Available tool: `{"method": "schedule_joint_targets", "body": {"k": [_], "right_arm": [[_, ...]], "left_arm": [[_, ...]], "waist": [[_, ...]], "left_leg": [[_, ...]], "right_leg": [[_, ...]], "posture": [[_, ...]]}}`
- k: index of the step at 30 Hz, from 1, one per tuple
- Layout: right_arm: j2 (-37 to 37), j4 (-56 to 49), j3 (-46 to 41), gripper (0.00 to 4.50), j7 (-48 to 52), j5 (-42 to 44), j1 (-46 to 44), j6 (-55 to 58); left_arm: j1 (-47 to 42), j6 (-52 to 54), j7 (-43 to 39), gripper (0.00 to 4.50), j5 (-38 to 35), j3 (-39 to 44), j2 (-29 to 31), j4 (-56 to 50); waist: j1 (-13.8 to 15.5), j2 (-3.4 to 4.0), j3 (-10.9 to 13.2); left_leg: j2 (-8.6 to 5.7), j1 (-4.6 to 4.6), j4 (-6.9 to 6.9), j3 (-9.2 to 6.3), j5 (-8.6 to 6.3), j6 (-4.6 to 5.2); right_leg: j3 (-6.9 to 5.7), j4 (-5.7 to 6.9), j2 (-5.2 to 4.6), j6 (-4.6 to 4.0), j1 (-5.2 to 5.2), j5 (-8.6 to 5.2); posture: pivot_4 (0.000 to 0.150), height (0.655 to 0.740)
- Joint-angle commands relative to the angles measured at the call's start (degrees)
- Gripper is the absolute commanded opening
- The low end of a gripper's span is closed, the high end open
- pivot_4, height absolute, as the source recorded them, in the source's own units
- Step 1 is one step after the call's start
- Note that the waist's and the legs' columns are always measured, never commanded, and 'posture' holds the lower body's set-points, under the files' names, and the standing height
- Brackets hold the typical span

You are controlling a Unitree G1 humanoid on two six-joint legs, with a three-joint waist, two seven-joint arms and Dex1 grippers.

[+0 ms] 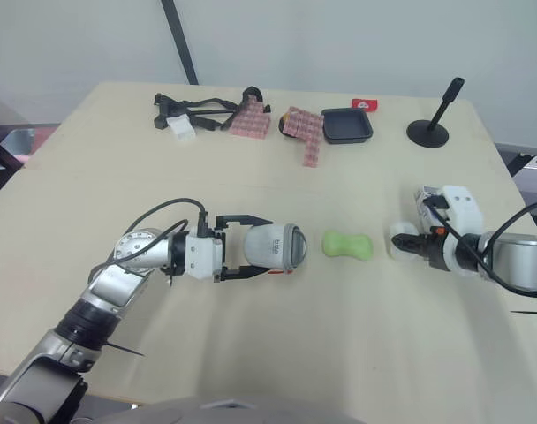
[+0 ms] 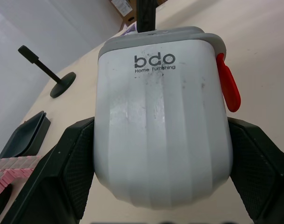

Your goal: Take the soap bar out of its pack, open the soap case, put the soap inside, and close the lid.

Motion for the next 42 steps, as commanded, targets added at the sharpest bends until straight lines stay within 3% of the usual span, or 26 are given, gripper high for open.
{"method": "schedule_joint_targets", "body": {"k": [1,13,15,20,33,37,42], "right_arm": [[1.57,0.39,-0.97,1.98,-2.32,-3.01,-1.82,0.12],[7.67,3.08,-1.98,1.98,-3.85,-5.74,-6.41,4.49],[8.18,3.06,-2.33,3.04,-3.54,-6.36,-6.67,5.06],[9.54,3.46,-3.94,4.45,-3.39,-7.90,-7.23,5.64],[11.01,0.10,-7.70,4.45,1.78,-10.72,-8.48,3.41],[11.46,-6.79,-9.28,4.45,15.08,-11.29,-6.61,-3.95],[12.10,-13.95,-6.47,4.45,33.20,-22.30,1.99,-19.00]], "left_arm": [[0.15,0.01,0.77,3.47,-0.37,0.69,0.16,-1.50],[0.76,0.30,1.56,3.47,0.24,0.96,0.56,-2.08],[0.81,0.25,1.65,3.47,0.35,0.96,0.59,-2.08],[0.87,0.12,1.77,3.47,0.50,0.91,0.57,-1.93],[0.33,-0.58,1.20,3.47,0.35,0.73,0.46,-0.46],[0.02,-0.87,0.78,3.47,0.28,0.62,0.48,0.12],[-0.16,2.49,0.26,3.47,-0.72,0.57,0.30,0.21]], "waist": [[0.00,0.00,0.00],[-0.36,0.00,0.00],[-0.39,0.00,0.00],[-0.16,0.00,0.00],[-0.19,0.01,0.00],[-0.22,0.01,0.00],[0.22,-0.01,0.00]], "left_leg": [[0.00,0.01,0.00,0.00,0.00,0.00],[0.02,0.38,-0.02,0.02,-0.01,-0.05],[0.02,0.39,-0.02,0.02,-0.01,-0.05],[0.00,0.36,-0.02,0.02,-0.01,-0.05],[0.00,0.35,-0.03,0.02,-0.01,-0.05],[0.02,0.36,-0.03,0.02,-0.01,-0.05],[0.12,0.30,-0.05,0.01,-0.02,-0.03]], "right_leg": [[0.00,0.01,0.00,0.00,0.00,0.00],[0.03,0.03,0.02,0.00,0.30,0.00],[0.03,0.03,0.02,0.00,0.31,0.00],[0.02,0.02,0.01,0.00,0.31,0.00],[0.02,0.00,0.01,0.00,0.31,0.00],[0.02,0.01,0.01,0.00,0.30,0.00],[-0.04,-0.06,-0.02,0.00,0.31,0.00]], "posture": [[0.150,0.7400],[0.150,0.7400],[0.150,0.7400],[0.150,0.7400],[0.150,0.7400],[0.150,0.7400],[0.150,0.7400]]}}
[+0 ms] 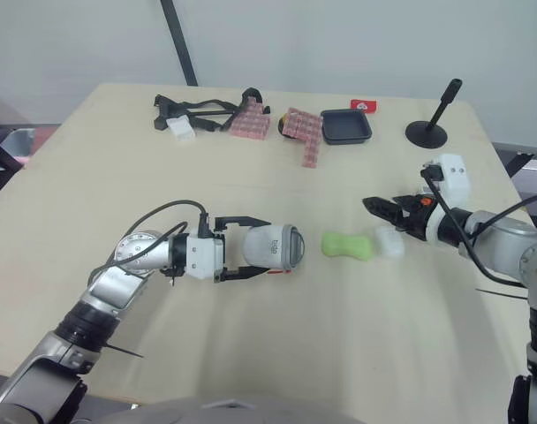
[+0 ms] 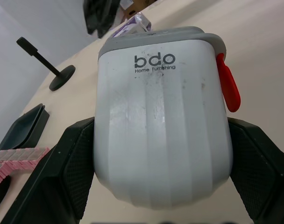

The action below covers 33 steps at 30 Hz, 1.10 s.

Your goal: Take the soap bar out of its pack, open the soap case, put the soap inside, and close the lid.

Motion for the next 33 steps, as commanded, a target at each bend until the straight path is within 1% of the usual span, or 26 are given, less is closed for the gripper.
{"method": "schedule_joint_targets", "body": {"k": [1,3,5,6,8,12,15,18,21,27,33], "right_arm": [[0.92,-4.52,0.91,4.45,12.99,-8.48,5.58,-13.05],[0.43,-6.24,4.01,4.45,21.94,-15.86,10.40,-22.46],[-0.54,-6.73,8.05,4.45,30.58,-25.16,15.06,-34.47],[-0.58,-6.54,9.47,4.45,34.84,-28.14,17.00,-39.73],[0.91,-5.76,10.95,4.45,39.80,-31.02,19.29,-46.74],[2.80,-3.26,13.28,4.45,45.36,-34.75,21.76,-54.98],[4.38,-1.65,13.25,4.45,46.86,-35.30,22.57,-58.13],[5.31,-1.18,12.80,4.45,47.10,-34.81,23.22,-58.68],[5.29,-0.99,13.13,4.45,47.98,-35.74,23.78,-59.90],[5.44,-1.24,13.51,4.45,47.26,-35.22,24.36,-58.26],[6.47,-1.65,13.31,4.45,46.67,-34.89,24.87,-57.75]], "left_arm": [[-0.51,3.61,-0.34,3.47,-2.05,0.60,0.02,-0.88],[-0.79,7.41,-0.84,3.47,-3.05,0.73,-0.03,-1.30],[-1.19,11.92,-1.67,3.47,-4.48,1.03,0.16,-2.07],[-1.44,13.89,-2.32,3.47,-5.10,1.10,0.41,-2.48],[-1.95,17.28,-3.70,3.47,-5.87,1.06,1.09,-3.07],[-2.88,20.57,-6.89,3.47,-5.50,0.25,2.96,-3.34],[-3.55,22.63,-8.46,3.47,-4.96,-0.11,4.02,-3.30],[-5.33,25.84,-7.90,3.47,-2.75,-0.51,4.47,-2.29],[-7.50,28.62,-7.65,3.47,-1.38,-0.81,4.31,-1.29],[-11.44,29.10,-7.37,3.47,1.46,-1.80,3.64,0.61],[-14.30,29.85,-8.08,3.47,2.39,-2.92,2.41,1.73]], "waist": [[0.11,-0.01,0.00],[0.03,-0.01,0.00],[-0.17,-0.01,0.00],[-0.33,-0.01,0.00],[-0.69,-0.01,0.00],[-1.30,-0.03,0.00],[-1.56,-0.02,0.00],[-1.66,-0.02,0.00],[-1.72,-0.02,0.00],[-1.88,-0.02,0.00],[-1.81,-0.02,0.00]], "left_leg": [[0.04,-0.03,0.00,0.00,0.00,0.01],[0.08,-0.04,0.01,0.02,-0.01,0.03],[0.11,-0.03,0.00,0.02,-0.02,0.03],[0.12,-0.03,0.00,0.02,-0.02,0.04],[0.13,-0.05,0.00,0.03,-0.06,0.11],[0.15,0.00,0.01,0.04,-0.16,0.36],[0.16,-0.01,0.03,0.05,-0.17,0.45],[0.15,-0.01,0.05,0.04,-0.16,0.52],[0.15,0.02,0.13,0.03,-0.15,0.58],[0.15,-0.02,0.14,0.03,-0.15,0.60],[0.15,-0.02,0.15,0.03,-0.15,0.61]], "right_leg": [[-0.01,-0.01,-0.02,0.00,0.00,0.00],[-0.02,-0.01,-0.05,0.00,-0.02,0.00],[-0.04,0.00,-0.05,-0.01,-0.03,-0.01],[-0.04,0.00,-0.05,-0.02,-0.04,-0.01],[-0.03,0.04,-0.05,-0.02,-0.09,-0.01],[-0.01,0.14,-0.05,-0.03,-0.11,-0.02],[-0.01,0.16,-0.06,-0.06,-0.13,-0.03],[-0.03,0.17,-0.07,-0.32,-0.15,-0.18],[-0.03,0.26,-0.09,-0.33,-0.23,-0.19],[-0.02,0.32,-0.09,-0.35,-0.24,-0.20],[-0.03,0.33,-0.10,-0.36,-0.27,-0.21]], "posture": [[0.150,0.7400],[0.150,0.7400],[0.150,0.7400],[0.150,0.7400],[0.150,0.7400],[0.150,0.7400],[0.150,0.7400],[0.150,0.7400],[0.150,0.7400],[0.150,0.7400],[0.150,0.7400]]}}
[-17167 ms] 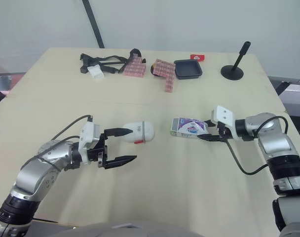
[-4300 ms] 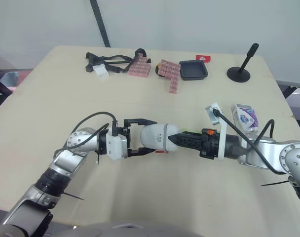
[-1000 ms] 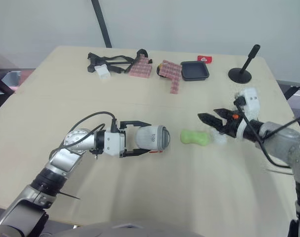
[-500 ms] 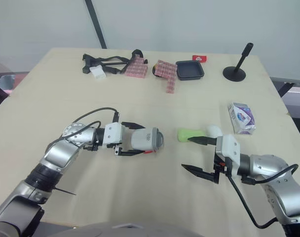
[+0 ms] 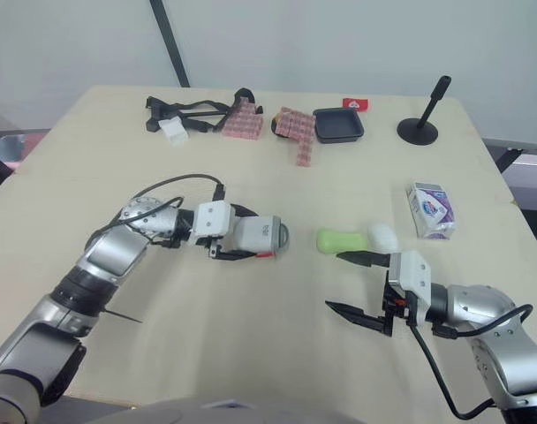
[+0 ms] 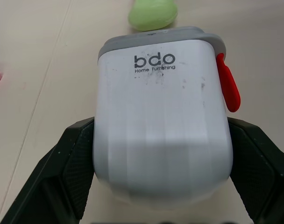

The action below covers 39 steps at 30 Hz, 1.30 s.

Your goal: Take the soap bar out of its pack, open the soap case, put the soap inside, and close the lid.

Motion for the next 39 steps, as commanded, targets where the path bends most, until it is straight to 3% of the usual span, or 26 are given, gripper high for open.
{"method": "schedule_joint_targets", "body": {"k": [1,11,39], "right_arm": [[0.72,-1.14,-0.85,4.45,-0.46,0.86,0.79,-0.33],[3.27,-0.56,-1.97,4.45,-3.67,0.75,2.42,-0.07],[4.51,-1.51,-1.90,4.45,-5.62,0.22,2.76,-0.10]], "left_arm": [[-2.04,0.59,-0.33,3.47,0.51,-0.37,-0.91,-0.30],[-6.42,3.06,-4.57,3.47,3.10,-4.86,-1.61,1.74],[-14.10,11.95,-6.34,3.47,10.50,-10.45,-5.04,3.57]], "waist": [[0.05,0.00,0.00],[0.06,0.00,0.00],[0.10,-0.01,0.00]], "left_leg": [[0.00,0.00,0.00,0.00,0.00,0.00],[-0.01,-0.01,0.00,0.01,0.00,0.02],[-0.03,-0.14,-0.01,0.01,0.01,0.03]], "right_leg": [[0.00,0.00,0.00,0.00,0.00,0.00],[0.01,0.06,-0.02,-0.02,-0.04,-0.01],[0.00,0.06,-0.04,-0.03,-0.04,-0.02]], "posture": [[0.150,0.7400],[0.150,0.7400],[0.150,0.7400]]}}
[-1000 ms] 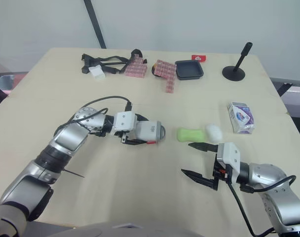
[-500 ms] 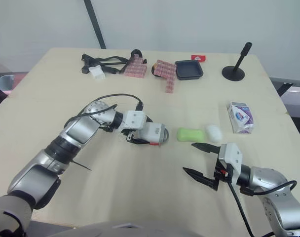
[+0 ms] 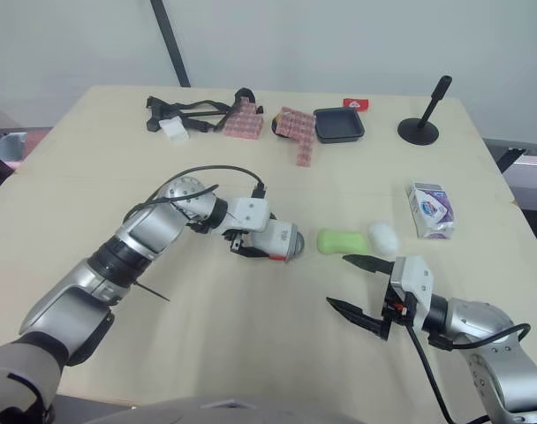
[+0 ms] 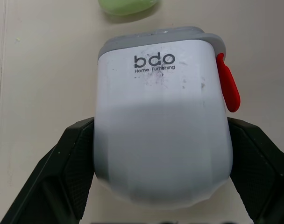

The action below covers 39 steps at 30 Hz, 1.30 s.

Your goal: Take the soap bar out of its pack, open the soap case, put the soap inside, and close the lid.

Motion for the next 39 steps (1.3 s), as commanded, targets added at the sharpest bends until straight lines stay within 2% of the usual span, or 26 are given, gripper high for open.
{"method": "schedule_joint_targets", "body": {"k": [1,28,39], "right_arm": [[0.28,-1.23,-0.82,4.45,-0.29,0.27,-0.63,-0.99],[0.06,0.36,0.00,4.45,0.76,-0.21,-0.52,-2.05],[0.51,1.25,0.64,4.45,0.94,-0.78,-0.67,-2.78]], "left_arm": [[-1.60,1.09,-0.68,3.47,1.09,-0.24,0.35,-0.92],[-5.12,7.93,-3.30,3.47,1.42,-0.95,-1.28,-2.43],[-6.34,5.57,-3.42,3.47,3.46,-1.53,0.96,-1.40]], "waist": [[0.01,0.00,0.00],[0.05,-0.01,0.01],[0.00,0.00,0.01]], "left_leg": [[0.00,0.00,0.00,0.00,0.00,0.00],[0.00,-0.03,-0.01,0.00,0.00,0.00],[0.00,-0.03,-0.02,0.00,0.00,0.00]], "right_leg": [[0.00,0.00,0.00,0.00,0.00,0.00],[-0.01,-0.04,0.00,-0.01,0.00,0.00],[-0.01,-0.05,0.00,-0.01,0.00,-0.01]], "posture": [[0.150,0.7400],[0.150,0.7400],[0.150,0.7400]]}}
